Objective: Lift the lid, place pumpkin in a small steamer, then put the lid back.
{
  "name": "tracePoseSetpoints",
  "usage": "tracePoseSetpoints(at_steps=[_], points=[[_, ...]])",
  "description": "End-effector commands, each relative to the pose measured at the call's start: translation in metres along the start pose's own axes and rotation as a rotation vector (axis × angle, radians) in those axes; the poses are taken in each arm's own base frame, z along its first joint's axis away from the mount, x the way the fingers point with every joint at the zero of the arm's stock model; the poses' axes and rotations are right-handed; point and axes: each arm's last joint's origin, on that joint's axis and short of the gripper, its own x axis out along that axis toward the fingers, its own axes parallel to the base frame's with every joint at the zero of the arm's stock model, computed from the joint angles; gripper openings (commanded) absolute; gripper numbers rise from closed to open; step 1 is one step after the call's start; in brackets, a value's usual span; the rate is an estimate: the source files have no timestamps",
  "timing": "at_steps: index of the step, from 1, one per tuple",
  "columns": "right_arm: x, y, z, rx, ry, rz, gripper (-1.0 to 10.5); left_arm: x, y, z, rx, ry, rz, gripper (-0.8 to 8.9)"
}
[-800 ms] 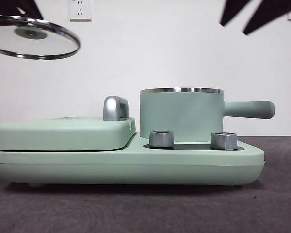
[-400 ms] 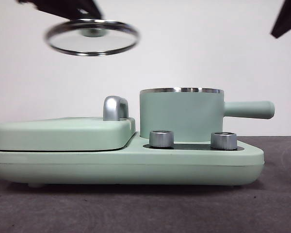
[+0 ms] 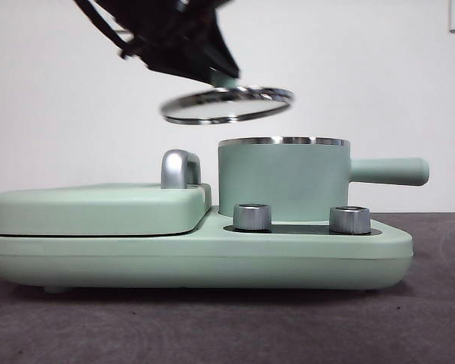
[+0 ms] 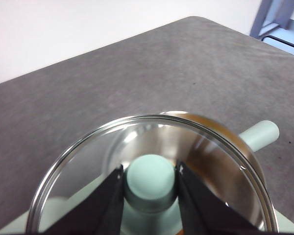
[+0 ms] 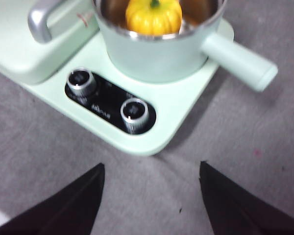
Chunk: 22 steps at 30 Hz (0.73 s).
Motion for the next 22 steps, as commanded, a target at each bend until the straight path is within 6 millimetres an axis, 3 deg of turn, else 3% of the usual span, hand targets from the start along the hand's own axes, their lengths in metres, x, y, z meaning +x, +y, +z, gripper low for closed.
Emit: tracePoseSetpoints(at_steps=[1,12,22], points=[[0.001,0.000,-0.002,0.015,0.025,-0.004,3.0,0.011,-0.007,0.016,0.053,-0.087,-0.019,0.15],[0.001,-0.001,-0.005,0.024,0.052,-0.031,3.0,0.047,-0.023,-0.002,0.116,-0.072,-0.068,0.15],[0.001,-0.001,-0.005,0.032,0.054,-0.031,3.0,0.063,-0.026,0.002,0.121,-0.071,-0.087,0.14]])
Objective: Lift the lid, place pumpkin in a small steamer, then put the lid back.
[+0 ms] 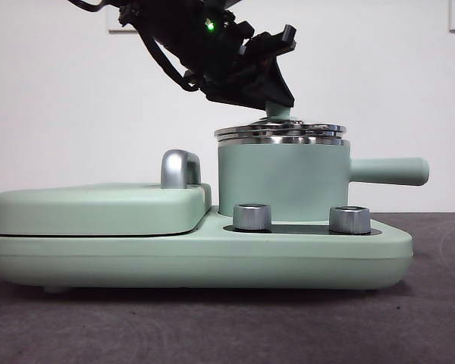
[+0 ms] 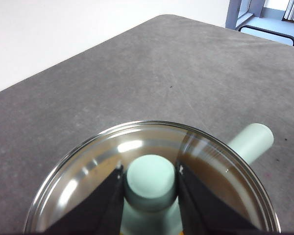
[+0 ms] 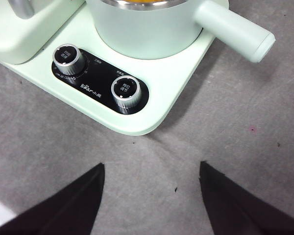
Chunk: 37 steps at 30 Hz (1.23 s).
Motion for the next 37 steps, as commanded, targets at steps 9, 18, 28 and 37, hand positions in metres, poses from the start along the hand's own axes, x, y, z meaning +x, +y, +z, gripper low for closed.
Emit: tracePoseSetpoints(at_steps=[9,18,28,37], points=[[0.000,0.000,0.001,0.023,-0.004,-0.019,3.0,0.004,-0.003,0.012,0.021,-0.049,-0.031,0.14],[0.000,0.000,0.001,0.029,-0.004,-0.019,3.0,0.006,-0.005,0.009,0.027,-0.035,-0.041,0.14],[0.000,0.000,0.001,0.031,-0.002,-0.019,3.0,0.015,-0.005,-0.005,0.035,0.035,-0.049,0.14],[0.000,0.000,0.001,0.031,-0.002,-0.019,3.0,0.020,-0.005,-0.011,0.032,0.052,-0.051,0.64]])
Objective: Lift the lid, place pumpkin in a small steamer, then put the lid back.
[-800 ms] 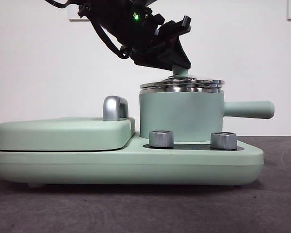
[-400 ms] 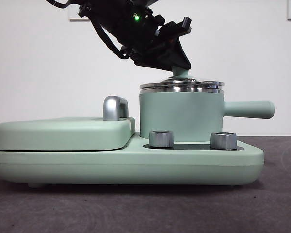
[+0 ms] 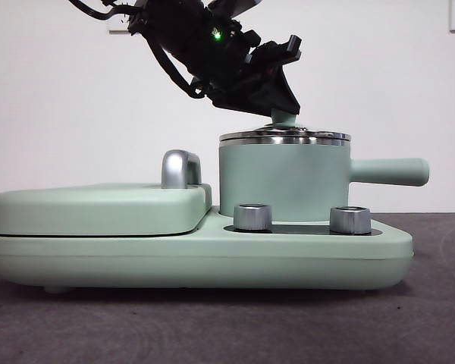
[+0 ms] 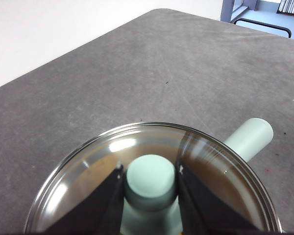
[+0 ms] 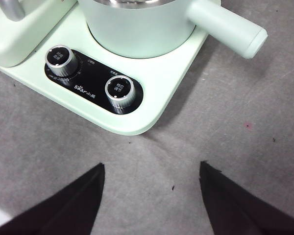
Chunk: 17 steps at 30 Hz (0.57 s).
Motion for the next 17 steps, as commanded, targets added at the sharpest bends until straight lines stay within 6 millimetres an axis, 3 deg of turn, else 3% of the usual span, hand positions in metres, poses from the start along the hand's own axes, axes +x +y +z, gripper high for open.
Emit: tracePoseSetpoints(at_steps=[1,5,11,17], points=[[0.000,0.001,0.001,0.008,-0.003,0.003,3.0,0.010,-0.004,-0.006,0.007,0.029,-0.023,1.11],[0.000,0.001,0.001,0.008,-0.002,0.003,3.0,0.006,-0.004,-0.004,-0.015,0.040,-0.022,2.56],[0.000,0.001,0.001,0.008,-0.002,0.003,3.0,-0.014,-0.005,0.006,-0.032,0.079,-0.025,2.59],[0.000,0.001,0.001,0.008,-0.002,0.007,3.0,-0.050,0.003,0.023,-0.136,0.107,0.004,2.57]])
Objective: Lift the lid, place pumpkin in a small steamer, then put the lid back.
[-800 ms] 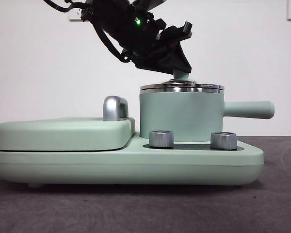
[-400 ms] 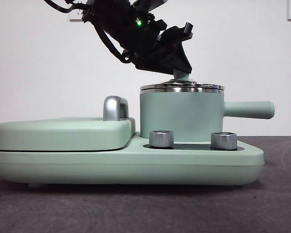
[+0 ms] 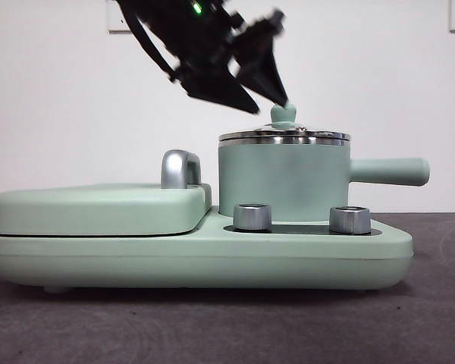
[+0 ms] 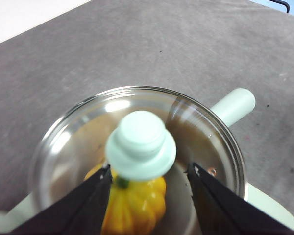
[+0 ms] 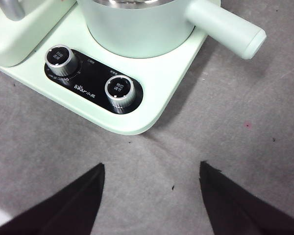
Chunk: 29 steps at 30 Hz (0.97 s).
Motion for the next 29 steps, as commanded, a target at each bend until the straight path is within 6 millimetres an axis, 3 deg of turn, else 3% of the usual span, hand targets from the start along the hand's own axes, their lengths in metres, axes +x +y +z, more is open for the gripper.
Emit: tracePoseSetpoints(at_steps=[1,8,13,23,29], points=[[0.000,0.001,0.001,0.008,-0.003,0.008,3.0,-0.020,0.003,0.011,-0.084,-0.012,0.010,2.56],[0.002,0.001,0.002,0.007,-0.002,0.029,3.0,-0.066,0.023,0.005,-0.279,0.115,0.088,2.54],[0.009,0.002,0.008,0.007,0.003,0.033,3.4,-0.096,0.029,-0.009,-0.315,0.114,0.134,2.53],[0.043,0.002,0.032,-0.005,-0.034,0.061,3.4,-0.162,0.020,-0.071,-0.435,0.080,0.270,2.50],[0.066,0.004,0.045,-0.022,-0.044,0.123,3.4,-0.195,0.013,-0.092,-0.491,0.057,0.343,2.50]])
